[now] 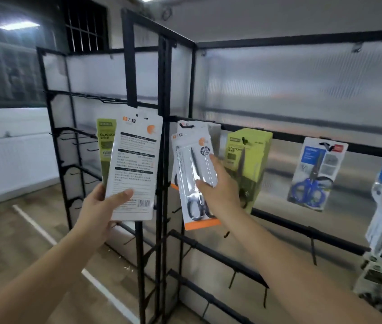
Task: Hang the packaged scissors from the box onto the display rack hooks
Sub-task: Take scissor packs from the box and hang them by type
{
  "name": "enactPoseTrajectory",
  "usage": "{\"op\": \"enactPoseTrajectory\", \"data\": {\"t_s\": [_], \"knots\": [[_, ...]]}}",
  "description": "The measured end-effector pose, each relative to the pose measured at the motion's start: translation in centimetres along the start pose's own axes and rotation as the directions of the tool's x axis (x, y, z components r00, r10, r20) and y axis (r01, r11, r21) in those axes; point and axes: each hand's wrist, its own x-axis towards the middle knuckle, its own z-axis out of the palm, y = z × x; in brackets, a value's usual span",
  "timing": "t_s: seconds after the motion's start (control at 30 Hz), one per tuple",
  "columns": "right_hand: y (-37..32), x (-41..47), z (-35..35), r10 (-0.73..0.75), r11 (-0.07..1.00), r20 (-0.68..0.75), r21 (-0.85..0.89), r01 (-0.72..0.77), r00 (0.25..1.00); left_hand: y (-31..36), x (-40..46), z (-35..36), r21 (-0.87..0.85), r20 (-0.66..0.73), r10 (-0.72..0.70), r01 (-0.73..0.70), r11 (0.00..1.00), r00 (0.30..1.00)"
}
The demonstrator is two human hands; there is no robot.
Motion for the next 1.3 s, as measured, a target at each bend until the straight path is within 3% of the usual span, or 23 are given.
{"op": "enactPoseTrajectory", "data": {"t_s": [0.17, 0.5, 0.6, 0.73, 0.83, 0.9, 0.93, 1.03, 1.1, 1.17, 1.3], "knots": [[-1.3, 3.0, 4.1, 0.003, 1.000, -0.073, 0.017, -0.002, 0.997, 0.3, 2.7, -3.3, 0.007, 0.015, -0.013, 0.013, 1.000, 1.000], [0.2, 4.0, 8.0, 0.143, 0.989, -0.146, 0.041, -0.139, 0.979, -0.4, 8.9, -4.5, -0.044, 0.151, -0.045, 0.053, 0.998, 0.987], [0.4, 5.2, 8.2, 0.159, 0.984, -0.180, -0.050, -0.170, 0.971, -0.7, 10.3, -4.0, -0.070, 0.215, -0.058, 0.074, 0.995, 0.975], [0.1, 7.4, 7.5, 0.225, 0.955, -0.116, -0.173, -0.243, 0.967, -1.0, 11.3, -3.0, -0.094, 0.302, -0.083, 0.116, 0.989, 0.950], [0.0, 7.8, 6.9, 0.180, 0.922, -0.228, -0.301, -0.245, 0.957, -1.4, 11.8, -2.5, -0.102, 0.361, -0.100, 0.146, 0.984, 0.927], [-0.3, 7.2, 6.9, 0.099, 0.971, -0.287, -0.182, -0.156, 0.953, -1.7, 12.0, -2.1, -0.116, 0.402, -0.119, 0.180, 0.977, 0.908], [-0.8, 6.8, 7.1, 0.095, 0.990, -0.252, -0.082, -0.119, 0.963, -1.9, 12.1, -1.8, -0.118, 0.429, -0.128, 0.196, 0.973, 0.894], [-2.0, 5.8, 7.8, 0.153, 0.969, -0.092, 0.210, -0.131, 0.984, -2.6, 11.8, -0.3, -0.102, 0.520, -0.148, 0.234, 0.967, 0.841], [-2.5, 5.4, 7.9, 0.185, 0.940, -0.136, 0.314, -0.135, 0.973, -2.9, 11.4, 0.6, -0.121, 0.562, -0.155, 0.266, 0.956, 0.813], [-2.9, 5.0, 7.5, 0.175, 0.930, -0.200, 0.354, -0.096, 0.964, -3.1, 11.1, 1.4, -0.158, 0.560, -0.150, 0.282, 0.946, 0.815], [-3.1, 4.3, 6.4, 0.061, 0.954, -0.414, 0.292, 0.069, 0.908, -2.9, 11.6, 2.1, -0.237, 0.413, -0.130, 0.244, 0.940, 0.901]]}}
